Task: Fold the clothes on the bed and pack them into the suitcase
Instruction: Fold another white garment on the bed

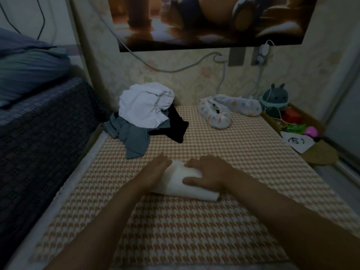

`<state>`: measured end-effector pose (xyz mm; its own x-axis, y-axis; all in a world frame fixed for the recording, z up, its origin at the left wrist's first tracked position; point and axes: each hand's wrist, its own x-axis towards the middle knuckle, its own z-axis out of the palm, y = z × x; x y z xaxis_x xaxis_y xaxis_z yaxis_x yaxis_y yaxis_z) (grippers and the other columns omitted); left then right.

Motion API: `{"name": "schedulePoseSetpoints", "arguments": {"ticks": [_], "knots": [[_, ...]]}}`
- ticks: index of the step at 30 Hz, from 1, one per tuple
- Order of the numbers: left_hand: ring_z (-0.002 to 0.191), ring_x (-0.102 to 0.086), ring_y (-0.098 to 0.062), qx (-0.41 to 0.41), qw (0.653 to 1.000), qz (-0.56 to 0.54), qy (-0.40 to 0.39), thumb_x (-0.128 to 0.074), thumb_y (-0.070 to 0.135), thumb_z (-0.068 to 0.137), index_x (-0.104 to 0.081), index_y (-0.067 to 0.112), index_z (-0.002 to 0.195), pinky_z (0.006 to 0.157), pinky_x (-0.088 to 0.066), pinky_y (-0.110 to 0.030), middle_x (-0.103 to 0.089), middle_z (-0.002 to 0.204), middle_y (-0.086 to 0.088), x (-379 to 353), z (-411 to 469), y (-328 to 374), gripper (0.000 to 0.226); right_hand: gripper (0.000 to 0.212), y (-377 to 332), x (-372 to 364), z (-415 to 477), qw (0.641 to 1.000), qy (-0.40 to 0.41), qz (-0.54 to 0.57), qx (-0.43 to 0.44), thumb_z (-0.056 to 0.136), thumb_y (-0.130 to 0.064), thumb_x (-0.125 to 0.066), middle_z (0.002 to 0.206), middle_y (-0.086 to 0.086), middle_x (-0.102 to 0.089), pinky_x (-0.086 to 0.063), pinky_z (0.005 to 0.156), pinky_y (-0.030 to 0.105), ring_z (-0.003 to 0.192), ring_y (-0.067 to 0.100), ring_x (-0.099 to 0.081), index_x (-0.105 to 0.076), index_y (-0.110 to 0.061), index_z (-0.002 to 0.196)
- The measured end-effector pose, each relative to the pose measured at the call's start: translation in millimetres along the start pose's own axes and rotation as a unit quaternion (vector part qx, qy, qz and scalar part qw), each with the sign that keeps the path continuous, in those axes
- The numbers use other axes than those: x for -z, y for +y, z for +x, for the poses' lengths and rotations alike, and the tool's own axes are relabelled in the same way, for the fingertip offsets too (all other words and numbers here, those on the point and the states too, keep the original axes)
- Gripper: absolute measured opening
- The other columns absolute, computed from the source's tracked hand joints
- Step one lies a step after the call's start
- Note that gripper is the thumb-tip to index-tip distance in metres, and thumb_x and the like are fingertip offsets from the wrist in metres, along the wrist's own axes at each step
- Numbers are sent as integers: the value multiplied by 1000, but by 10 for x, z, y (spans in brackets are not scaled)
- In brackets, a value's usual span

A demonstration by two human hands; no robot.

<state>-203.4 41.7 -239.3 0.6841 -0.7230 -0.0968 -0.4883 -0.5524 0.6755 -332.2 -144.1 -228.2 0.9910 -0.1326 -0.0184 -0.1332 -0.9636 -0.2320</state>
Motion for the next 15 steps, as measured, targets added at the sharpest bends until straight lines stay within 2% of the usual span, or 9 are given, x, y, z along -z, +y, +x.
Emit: {"name": "schedulePoseSetpoints", "arguments": {"ticks": [1,2,4,6,7,9,10,13,15], "knots": [[147,-13,-16,0,1000,7,12,-35,48,101,-20,22,153,120,-11,-31,-10,161,1,-32,-20,-39,60,73,-18,-9,-40,999,22,23,-6,76,-86,-34,113,-1,-62,-43,83,32,101,20,-57,-51,-35,125],[147,-15,-17,19,1000,9,23,-32,50,101,-17,23,154,118,-12,-30,-11,161,1,-70,-60,-46,62,61,-48,-41,-79,998,42,41,-10,82,-78,-38,98,-5,-61,-40,72,30,89,17,-57,-56,-28,112],[146,-20,-20,51,998,-16,46,-33,56,98,-13,24,155,115,-17,-30,-13,161,1,-110,-121,-5,69,51,-118,-123,-167,995,80,64,-12,87,-71,-43,87,-11,-53,-34,68,28,79,12,-51,-54,-23,102],[145,-23,-22,74,995,-35,49,-37,60,95,-15,22,154,114,-20,-30,-16,161,-2,-121,-81,57,74,50,-154,-212,-245,991,103,86,-13,88,-69,-44,97,-6,-55,-39,74,31,86,13,-52,-51,-23,108],[144,-25,-23,82,995,-35,51,-39,61,94,-17,19,154,113,-23,-31,-18,160,-3,-94,-72,119,76,55,-164,-247,-271,990,97,101,-17,89,-68,-43,112,-2,-56,-41,84,33,100,16,-53,-49,-24,121],[142,-29,-26,100,993,-33,52,-45,63,91,-21,14,152,110,-27,-32,-22,159,-7,-51,-61,238,82,74,-186,-283,-299,990,61,127,-29,90,-68,-39,145,2,-43,-34,107,36,129,21,-43,-32,-22,148],[140,-32,-27,105,992,-39,55,-48,65,88,-23,12,152,107,-30,-32,-24,158,-8,-30,-48,263,86,79,-198,-291,-306,990,44,132,-31,91,-68,-37,151,2,-37,-31,111,36,134,22,-39,-24,-21,153],[130,-42,-26,121,989,-59,57,-63,61,81,-30,9,149,96,-38,-31,-32,153,-9,49,-64,344,92,83,-241,-236,-383,987,27,157,-13,90,-69,-39,154,1,-35,-32,112,34,135,19,-41,-17,-22,155],[109,-52,-17,83,990,-82,77,-70,51,81,-46,10,140,80,-43,-26,-47,140,-6,116,-105,418,75,83,-258,-102,-472,975,21,220,-23,90,-61,-52,152,-7,-33,-29,108,24,135,14,-38,-17,-23,154]]}}
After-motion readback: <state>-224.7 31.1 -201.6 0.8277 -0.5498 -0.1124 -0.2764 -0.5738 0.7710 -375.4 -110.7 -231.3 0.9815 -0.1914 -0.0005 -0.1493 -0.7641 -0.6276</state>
